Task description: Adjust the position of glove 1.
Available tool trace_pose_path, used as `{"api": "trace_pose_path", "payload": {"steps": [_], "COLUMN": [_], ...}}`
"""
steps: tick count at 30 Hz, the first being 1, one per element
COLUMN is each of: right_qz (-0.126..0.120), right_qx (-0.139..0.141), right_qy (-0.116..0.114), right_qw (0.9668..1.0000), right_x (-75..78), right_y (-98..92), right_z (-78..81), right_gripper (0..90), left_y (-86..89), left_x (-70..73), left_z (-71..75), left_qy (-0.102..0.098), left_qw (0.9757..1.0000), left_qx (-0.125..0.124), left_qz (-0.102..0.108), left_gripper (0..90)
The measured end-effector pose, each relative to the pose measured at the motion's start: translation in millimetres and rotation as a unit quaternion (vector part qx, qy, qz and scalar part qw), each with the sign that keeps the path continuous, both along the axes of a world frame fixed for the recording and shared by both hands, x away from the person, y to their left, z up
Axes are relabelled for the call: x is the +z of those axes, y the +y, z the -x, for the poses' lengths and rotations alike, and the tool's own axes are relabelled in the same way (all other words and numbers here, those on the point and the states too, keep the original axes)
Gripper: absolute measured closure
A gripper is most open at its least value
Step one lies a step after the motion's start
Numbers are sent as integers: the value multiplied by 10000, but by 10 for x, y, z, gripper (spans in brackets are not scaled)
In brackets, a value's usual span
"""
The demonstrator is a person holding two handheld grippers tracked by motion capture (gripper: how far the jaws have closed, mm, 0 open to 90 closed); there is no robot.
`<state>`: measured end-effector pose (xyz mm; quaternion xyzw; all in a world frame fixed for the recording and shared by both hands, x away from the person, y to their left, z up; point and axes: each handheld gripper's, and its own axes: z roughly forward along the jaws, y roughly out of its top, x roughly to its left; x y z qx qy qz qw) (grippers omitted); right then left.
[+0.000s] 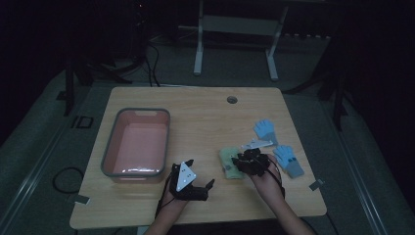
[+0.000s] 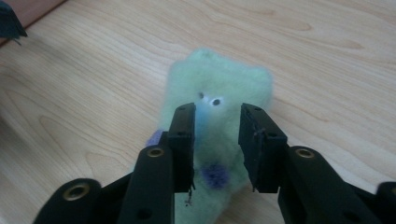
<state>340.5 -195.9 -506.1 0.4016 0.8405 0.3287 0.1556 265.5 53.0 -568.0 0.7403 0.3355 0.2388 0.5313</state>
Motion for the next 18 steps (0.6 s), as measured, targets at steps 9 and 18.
{"api": "trace_pose_path", "payload": {"steps": [9,18], "right_qz": [-43,-44], "right_qx": [222,309], "right_qy": [-195,-238], "right_qw": [9996,9992], "right_x": [153,196], "right_y": [-195,-478], "right_z": [-80,-184], "right_gripper": [596,584], "left_y": [-51,-96], "left_x": [4,46], "left_z": [44,3], "left_qy": [68,667], "left_qw": [9995,9963], "left_qx": [126,-496], "left_qz": [-281,-234], "left_gripper": [16,16]}}
